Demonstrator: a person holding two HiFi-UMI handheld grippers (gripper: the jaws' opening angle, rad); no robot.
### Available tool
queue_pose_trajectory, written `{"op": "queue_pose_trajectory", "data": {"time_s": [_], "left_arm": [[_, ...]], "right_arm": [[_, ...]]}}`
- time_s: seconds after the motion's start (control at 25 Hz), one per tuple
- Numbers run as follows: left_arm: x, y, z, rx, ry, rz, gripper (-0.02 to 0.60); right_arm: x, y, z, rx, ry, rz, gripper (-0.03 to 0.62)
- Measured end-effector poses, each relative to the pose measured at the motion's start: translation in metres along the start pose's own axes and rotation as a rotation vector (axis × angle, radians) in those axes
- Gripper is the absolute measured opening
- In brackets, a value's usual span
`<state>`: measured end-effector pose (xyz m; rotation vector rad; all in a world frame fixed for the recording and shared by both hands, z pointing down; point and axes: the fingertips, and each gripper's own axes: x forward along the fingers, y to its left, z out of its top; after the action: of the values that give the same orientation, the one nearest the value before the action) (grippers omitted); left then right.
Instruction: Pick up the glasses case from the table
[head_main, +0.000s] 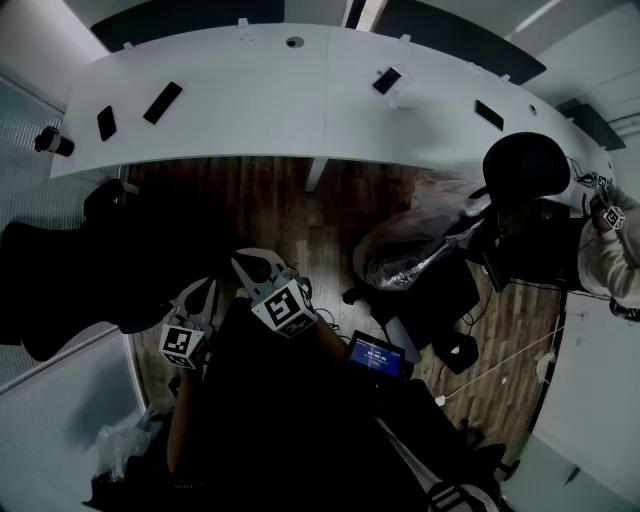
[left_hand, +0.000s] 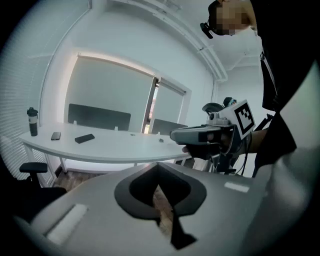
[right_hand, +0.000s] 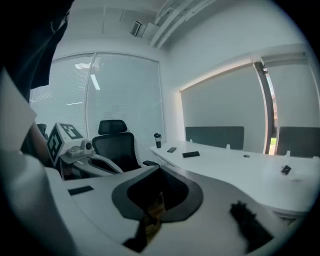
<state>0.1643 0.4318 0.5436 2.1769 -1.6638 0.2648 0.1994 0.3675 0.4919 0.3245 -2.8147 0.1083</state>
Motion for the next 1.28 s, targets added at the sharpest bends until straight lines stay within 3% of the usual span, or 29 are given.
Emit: {"op": "queue_pose_trajectory", "data": {"time_s": [0.4, 0.8, 1.0, 1.28], "left_arm": [[0.047, 0.025, 0.015, -0.021, 0.024, -0.056, 0.006], [0.101, 0.09, 0.049, -0.028, -0.019, -0.118, 0.006], [0.109, 0.141, 0.066, -0.029, -0.036, -0.131, 0.006], [0.092, 0.237, 0.074, -0.074, -0.06, -0.08, 0.006]], "right_arm": [[0.022, -0.05, -0.004, 0.03, 0.066, -0.057, 0.006], [0.075, -0.098, 0.004, 0.012, 0.141, -0.116, 0.008], [0.128, -0.106, 0.028, -0.012, 0.156, -0.105, 0.006], [0.207, -0.095, 0.057, -0.074, 0.223, -0.048, 0.007]]}}
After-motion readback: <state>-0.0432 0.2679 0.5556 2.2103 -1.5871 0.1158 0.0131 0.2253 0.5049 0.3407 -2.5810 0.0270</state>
